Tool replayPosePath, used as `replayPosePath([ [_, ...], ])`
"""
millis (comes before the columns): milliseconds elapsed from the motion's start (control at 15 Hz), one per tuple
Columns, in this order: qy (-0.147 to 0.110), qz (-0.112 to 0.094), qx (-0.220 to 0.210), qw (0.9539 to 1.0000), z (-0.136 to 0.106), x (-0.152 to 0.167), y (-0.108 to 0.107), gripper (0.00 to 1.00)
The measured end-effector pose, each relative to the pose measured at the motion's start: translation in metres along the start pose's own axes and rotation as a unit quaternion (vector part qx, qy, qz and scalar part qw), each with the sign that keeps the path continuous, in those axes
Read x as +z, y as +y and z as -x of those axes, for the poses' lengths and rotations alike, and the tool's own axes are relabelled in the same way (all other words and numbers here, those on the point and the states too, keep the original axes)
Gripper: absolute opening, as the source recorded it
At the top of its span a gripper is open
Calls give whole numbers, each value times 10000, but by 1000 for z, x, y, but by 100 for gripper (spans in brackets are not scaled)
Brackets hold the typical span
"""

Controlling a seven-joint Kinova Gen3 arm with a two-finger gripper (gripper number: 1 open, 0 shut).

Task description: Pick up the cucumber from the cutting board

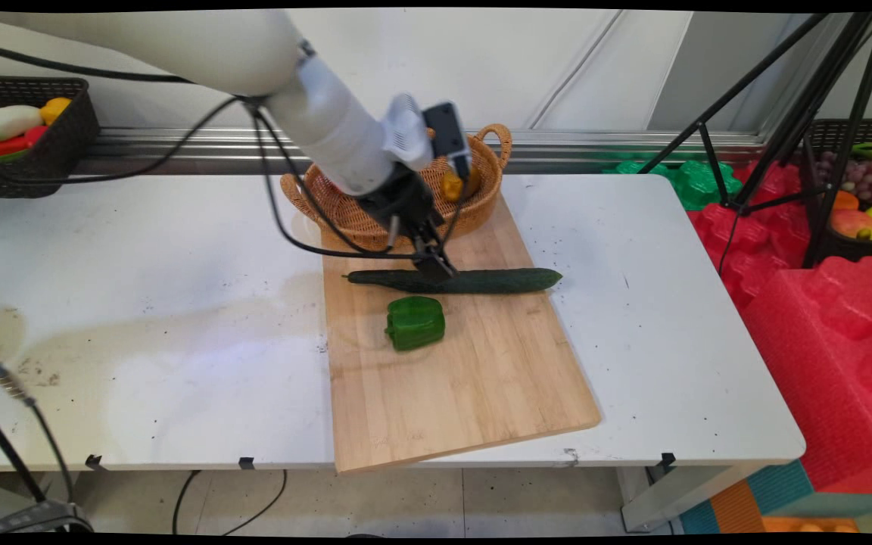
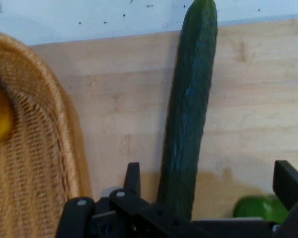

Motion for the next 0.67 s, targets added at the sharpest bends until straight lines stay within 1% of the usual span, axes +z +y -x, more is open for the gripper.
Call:
replayPosePath([
  [200, -101, 67, 149, 9998, -13, 34, -4, 100],
  [667, -259, 191, 367, 9988, -27, 84, -9, 100],
])
